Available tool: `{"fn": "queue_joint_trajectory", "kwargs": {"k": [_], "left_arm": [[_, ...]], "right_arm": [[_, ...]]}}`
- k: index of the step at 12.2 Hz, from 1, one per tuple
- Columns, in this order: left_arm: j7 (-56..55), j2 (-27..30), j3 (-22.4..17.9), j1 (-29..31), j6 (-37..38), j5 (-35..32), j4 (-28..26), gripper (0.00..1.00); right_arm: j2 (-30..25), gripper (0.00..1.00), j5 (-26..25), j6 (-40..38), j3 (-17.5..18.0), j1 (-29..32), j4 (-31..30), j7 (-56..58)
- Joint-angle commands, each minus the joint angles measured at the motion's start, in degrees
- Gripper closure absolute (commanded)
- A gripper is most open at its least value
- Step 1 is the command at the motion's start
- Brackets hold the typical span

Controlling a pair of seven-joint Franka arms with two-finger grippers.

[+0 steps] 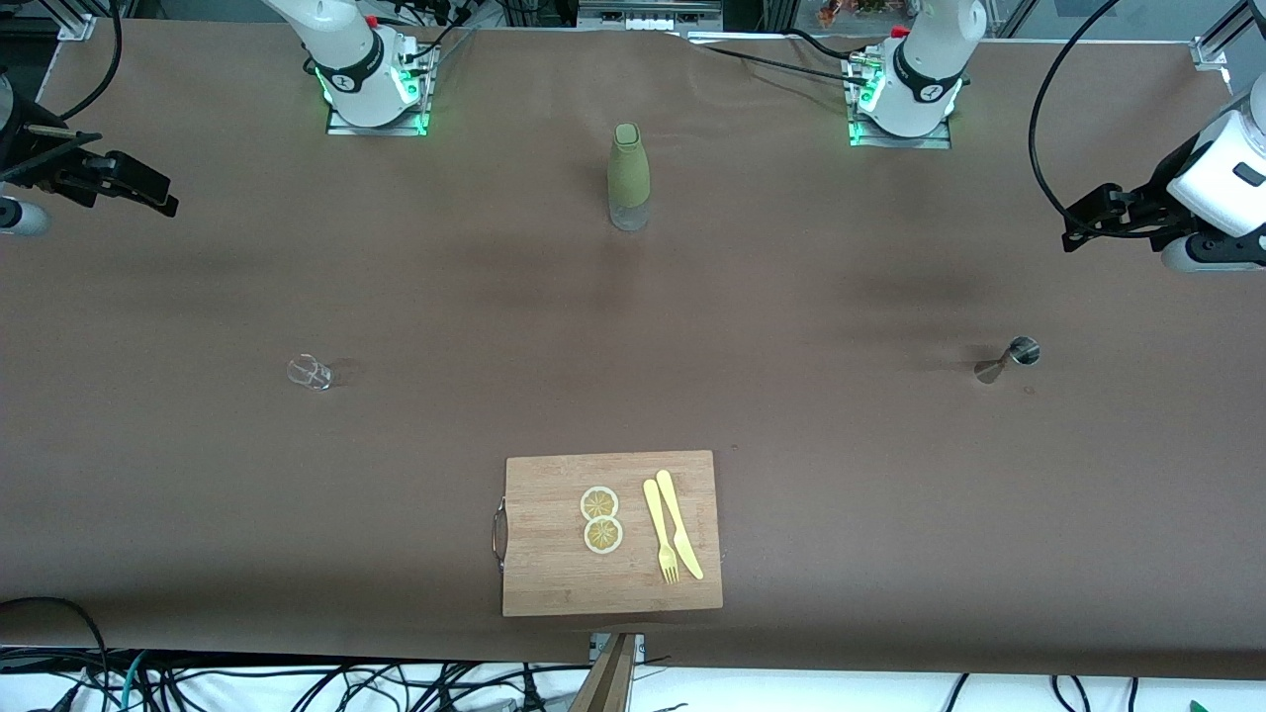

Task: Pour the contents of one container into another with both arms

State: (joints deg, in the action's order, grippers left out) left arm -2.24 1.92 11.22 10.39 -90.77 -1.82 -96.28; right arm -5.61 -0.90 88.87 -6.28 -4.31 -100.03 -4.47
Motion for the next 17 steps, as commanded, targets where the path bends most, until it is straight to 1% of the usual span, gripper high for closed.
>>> {"fn": "queue_joint_trajectory", "kwargs": {"k": [1,12,17], "left_arm": [[0.05,0.54,0.2,0.15,-0.64,-1.25,-0.58,0.0],[-0.39,0.54,0.55,0.06,-0.02,-1.25,-0.58,0.0],[-0.04,-0.78,0.64,0.06,-0.02,-1.25,0.13,0.0]], "right_arm": [[0.07,0.0,-0.42,-0.36,0.22,0.27,0.8,0.34],[0.16,0.0,-0.42,-0.19,0.39,0.18,0.8,0.08],[0.16,0.0,-0.42,-0.19,0.4,0.09,0.89,0.17]]}}
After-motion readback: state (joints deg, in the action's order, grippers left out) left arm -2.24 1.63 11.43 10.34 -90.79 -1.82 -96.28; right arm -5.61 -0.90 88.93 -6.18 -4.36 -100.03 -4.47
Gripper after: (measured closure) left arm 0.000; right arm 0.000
